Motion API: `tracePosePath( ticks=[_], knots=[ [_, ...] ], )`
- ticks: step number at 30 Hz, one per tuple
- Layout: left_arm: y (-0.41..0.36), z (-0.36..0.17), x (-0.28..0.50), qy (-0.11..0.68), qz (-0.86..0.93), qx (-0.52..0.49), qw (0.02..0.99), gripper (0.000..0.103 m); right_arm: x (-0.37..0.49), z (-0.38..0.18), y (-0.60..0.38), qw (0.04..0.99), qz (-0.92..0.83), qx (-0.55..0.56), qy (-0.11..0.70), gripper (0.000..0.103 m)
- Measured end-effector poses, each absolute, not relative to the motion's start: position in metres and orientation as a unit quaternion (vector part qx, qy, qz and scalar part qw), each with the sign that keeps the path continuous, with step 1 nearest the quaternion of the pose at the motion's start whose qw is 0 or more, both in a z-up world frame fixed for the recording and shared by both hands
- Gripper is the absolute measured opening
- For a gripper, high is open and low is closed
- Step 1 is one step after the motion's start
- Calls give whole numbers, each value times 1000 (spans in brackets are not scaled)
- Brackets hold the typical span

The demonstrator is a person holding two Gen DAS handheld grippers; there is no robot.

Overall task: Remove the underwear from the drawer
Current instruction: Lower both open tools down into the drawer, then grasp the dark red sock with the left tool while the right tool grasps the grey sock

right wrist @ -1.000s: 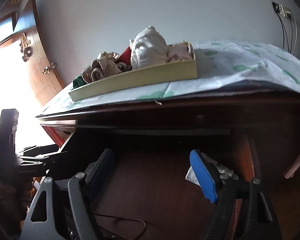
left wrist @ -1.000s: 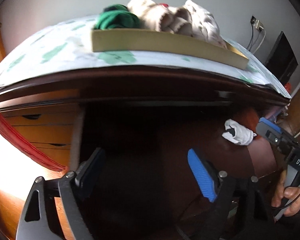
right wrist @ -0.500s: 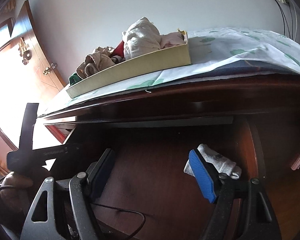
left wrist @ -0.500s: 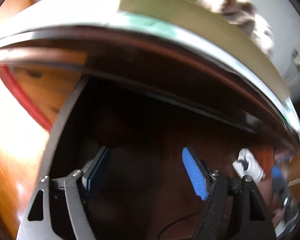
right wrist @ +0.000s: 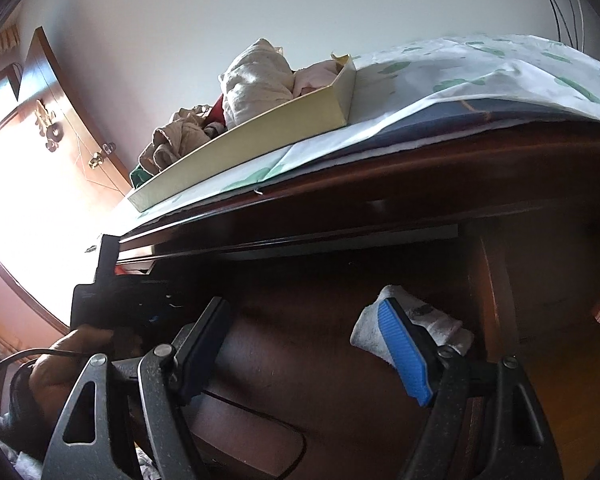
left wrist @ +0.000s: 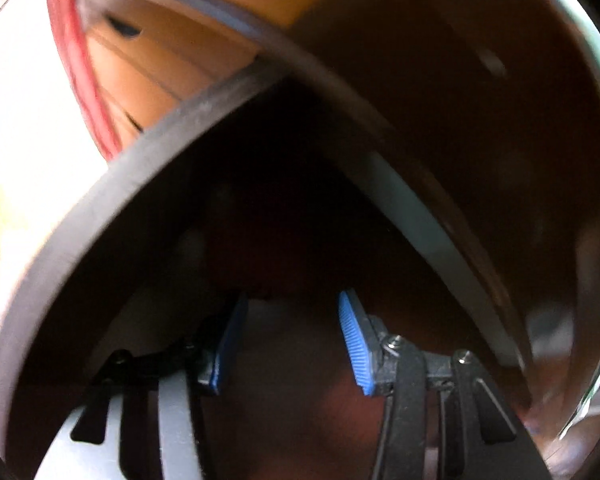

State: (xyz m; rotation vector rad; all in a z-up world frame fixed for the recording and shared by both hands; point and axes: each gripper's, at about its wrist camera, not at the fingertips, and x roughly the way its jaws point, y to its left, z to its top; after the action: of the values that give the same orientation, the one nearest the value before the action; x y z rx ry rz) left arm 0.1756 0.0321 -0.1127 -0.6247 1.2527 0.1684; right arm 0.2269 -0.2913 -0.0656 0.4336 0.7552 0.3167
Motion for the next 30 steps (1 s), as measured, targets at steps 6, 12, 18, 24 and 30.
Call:
tracePosePath(
  ticks=[6, 12, 18, 24, 30],
  knots=[
    [28, -117, 178, 538, 117, -278, 787, 46, 224, -62, -297, 896, 154, 213, 359, 78],
    [45, -126, 172, 533, 118, -301, 782, 24, 224, -66, -303, 892, 152, 223, 363, 78],
    [45, -134, 167, 573, 65, -302, 759, 20, 223, -70, -310, 890, 141, 229, 369, 78],
    [42, -134, 149, 617, -10, -253, 745, 20, 221, -73, -313, 888, 135, 224, 379, 78],
    [26, -123, 134, 623, -81, -183, 756, 20, 221, -78, -311, 883, 135, 223, 390, 78]
  ],
)
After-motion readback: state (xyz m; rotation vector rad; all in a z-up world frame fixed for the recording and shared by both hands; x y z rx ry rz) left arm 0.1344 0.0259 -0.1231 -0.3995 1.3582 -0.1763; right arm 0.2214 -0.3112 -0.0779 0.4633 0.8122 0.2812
